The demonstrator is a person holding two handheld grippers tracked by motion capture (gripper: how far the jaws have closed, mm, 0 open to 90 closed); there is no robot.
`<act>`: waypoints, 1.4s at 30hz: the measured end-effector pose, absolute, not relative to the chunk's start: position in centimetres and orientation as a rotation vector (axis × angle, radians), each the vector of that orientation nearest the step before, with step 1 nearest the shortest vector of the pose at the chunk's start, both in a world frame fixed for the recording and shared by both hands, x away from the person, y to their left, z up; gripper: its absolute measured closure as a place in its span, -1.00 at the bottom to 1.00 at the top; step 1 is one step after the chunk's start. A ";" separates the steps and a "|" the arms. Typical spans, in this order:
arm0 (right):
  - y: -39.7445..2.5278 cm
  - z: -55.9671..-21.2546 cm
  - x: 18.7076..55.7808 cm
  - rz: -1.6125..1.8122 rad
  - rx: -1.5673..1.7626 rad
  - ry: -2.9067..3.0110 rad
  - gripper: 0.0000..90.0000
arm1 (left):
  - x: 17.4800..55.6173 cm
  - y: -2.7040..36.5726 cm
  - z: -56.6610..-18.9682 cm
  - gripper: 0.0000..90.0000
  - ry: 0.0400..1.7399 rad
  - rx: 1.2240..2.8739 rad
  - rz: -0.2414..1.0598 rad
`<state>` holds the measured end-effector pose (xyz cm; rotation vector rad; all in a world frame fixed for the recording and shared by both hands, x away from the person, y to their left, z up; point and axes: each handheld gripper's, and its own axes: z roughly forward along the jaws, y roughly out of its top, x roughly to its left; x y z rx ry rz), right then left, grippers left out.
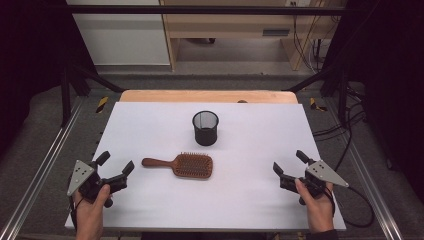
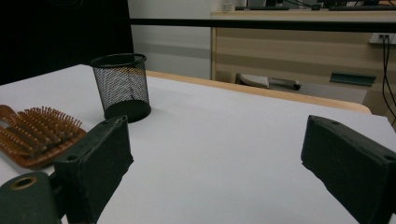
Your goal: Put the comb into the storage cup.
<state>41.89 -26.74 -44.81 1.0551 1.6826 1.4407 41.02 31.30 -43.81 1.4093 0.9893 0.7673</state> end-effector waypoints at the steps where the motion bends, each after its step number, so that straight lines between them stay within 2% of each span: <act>1: -26.7 -44.8 41.9 1.441 1.055 1.683 -0.83 | 41.0 31.2 -43.8 -0.92 0.988 1.410 0.764; 10: -26.8 -44.7 42.0 1.444 1.047 1.649 -0.84 | 41.0 30.4 -42.9 -0.91 1.011 1.417 0.738; 17: -26.9 -44.8 42.1 1.449 1.051 1.652 -0.86 | 42.4 29.7 -41.8 -0.91 1.004 1.445 0.737; 32: -26.6 -44.9 42.0 1.455 1.036 1.674 -0.90 | 46.8 26.3 -39.3 -0.89 0.991 1.654 0.717; 42: -26.7 -45.0 42.2 1.460 1.055 1.684 -0.90 | 48.7 25.3 -38.9 -0.38 1.030 1.726 0.631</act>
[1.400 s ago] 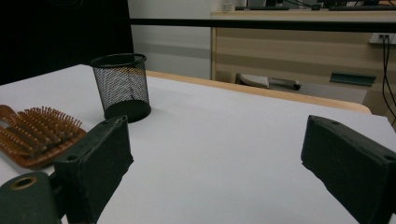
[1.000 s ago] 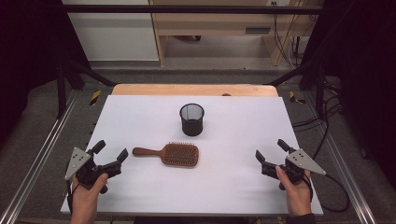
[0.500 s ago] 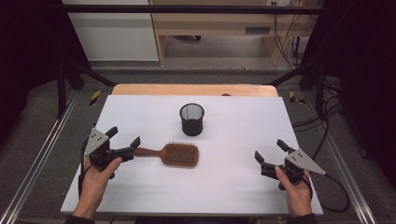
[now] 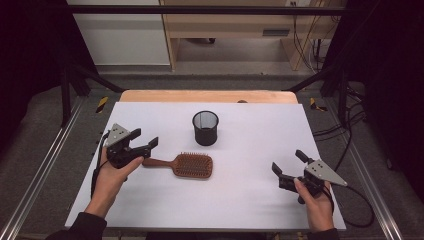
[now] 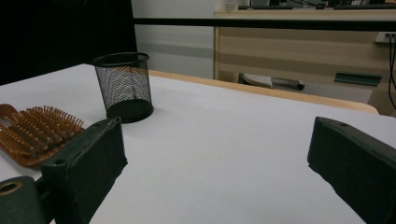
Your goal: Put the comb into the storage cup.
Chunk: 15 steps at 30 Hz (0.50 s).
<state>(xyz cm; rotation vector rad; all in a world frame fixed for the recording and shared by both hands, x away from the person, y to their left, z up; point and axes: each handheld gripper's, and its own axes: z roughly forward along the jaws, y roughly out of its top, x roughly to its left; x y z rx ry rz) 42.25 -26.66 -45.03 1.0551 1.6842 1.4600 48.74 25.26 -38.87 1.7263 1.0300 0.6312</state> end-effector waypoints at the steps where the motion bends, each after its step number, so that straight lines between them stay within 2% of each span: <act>1: -26.7 -45.1 42.3 1.461 1.056 1.684 -0.90 | 48.9 25.2 -39.0 -0.32 1.041 1.726 0.621; 5: -26.8 -45.0 42.2 1.463 1.058 1.682 -0.90 | 49.5 25.1 -39.3 -0.19 1.061 1.747 0.562; 8: -26.6 -45.1 42.3 1.458 1.057 1.695 -0.90 | 49.6 24.9 -39.5 -0.01 1.075 1.764 0.549; 9: -26.6 -45.1 42.3 1.456 1.051 1.699 -0.90 | 49.6 24.8 -39.5 0.14 1.068 1.775 0.552; 15: -26.4 -45.1 42.1 1.453 1.047 1.704 -0.90 | 49.6 23.8 -40.1 0.73 1.028 1.879 0.549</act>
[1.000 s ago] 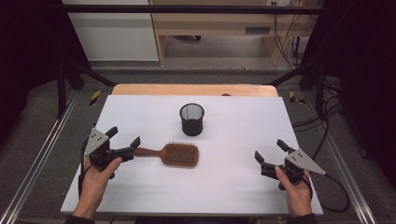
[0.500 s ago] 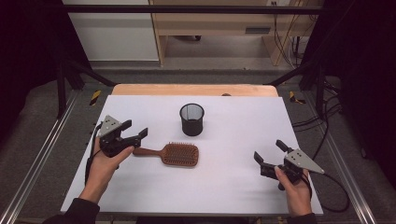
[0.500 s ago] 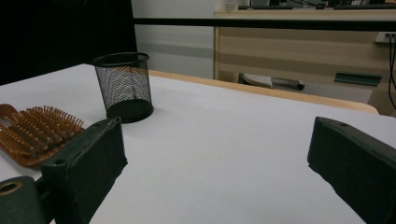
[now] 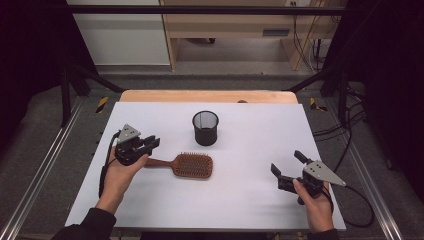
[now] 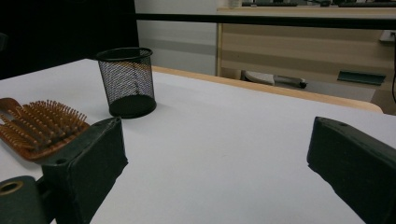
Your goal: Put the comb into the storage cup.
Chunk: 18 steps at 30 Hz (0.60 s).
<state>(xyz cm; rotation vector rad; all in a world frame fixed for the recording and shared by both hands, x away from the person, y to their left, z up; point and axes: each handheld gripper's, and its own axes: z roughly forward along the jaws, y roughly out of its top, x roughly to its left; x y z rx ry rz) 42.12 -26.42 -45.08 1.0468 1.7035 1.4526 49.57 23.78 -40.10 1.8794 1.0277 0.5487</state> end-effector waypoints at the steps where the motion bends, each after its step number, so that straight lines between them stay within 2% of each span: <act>1: -26.4 -45.0 42.1 1.454 1.046 1.702 -0.90 | 49.6 23.6 -40.4 0.80 1.022 1.903 0.545; 5: -26.3 -45.1 42.2 1.451 1.041 1.707 -0.90 | 50.0 22.9 -41.6 1.00 1.023 1.980 0.526; 12: -26.5 -45.2 42.2 1.445 1.048 1.713 -0.89 | 51.4 21.5 -44.2 1.00 1.054 2.105 0.489; 18: -26.5 -45.2 42.2 1.439 1.049 1.714 -0.89 | 52.0 21.5 -45.6 1.00 1.086 2.137 0.457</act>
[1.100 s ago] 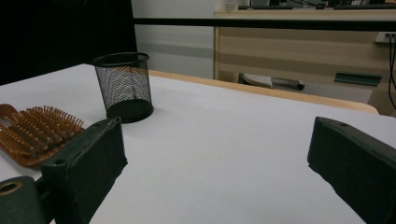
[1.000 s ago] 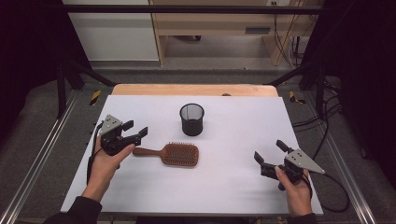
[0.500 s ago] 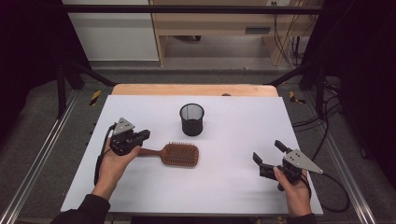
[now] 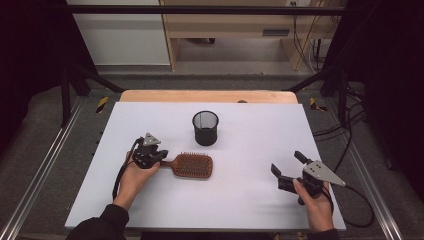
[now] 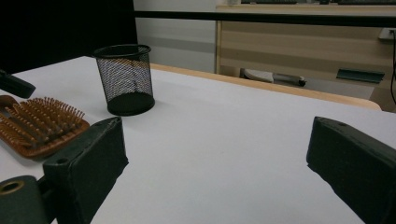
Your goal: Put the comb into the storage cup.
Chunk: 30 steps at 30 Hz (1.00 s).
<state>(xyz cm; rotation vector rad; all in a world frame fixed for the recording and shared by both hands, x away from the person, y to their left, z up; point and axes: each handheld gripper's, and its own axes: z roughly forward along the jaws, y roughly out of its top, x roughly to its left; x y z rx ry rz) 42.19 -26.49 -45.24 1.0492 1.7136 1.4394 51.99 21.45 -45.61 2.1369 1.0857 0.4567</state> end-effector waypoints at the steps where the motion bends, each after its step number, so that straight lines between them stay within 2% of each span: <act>1: -26.4 -45.3 42.2 1.438 1.051 1.717 -0.89 | 52.0 21.5 -45.8 1.00 1.089 2.146 0.449; 10: -26.3 -45.4 42.2 1.419 1.047 1.739 -0.88 | 51.5 21.8 -46.4 1.00 1.121 2.192 0.400; 30: -26.0 -45.5 42.2 1.424 1.045 1.759 -0.88 | 49.1 21.8 -46.2 1.00 1.070 2.254 0.333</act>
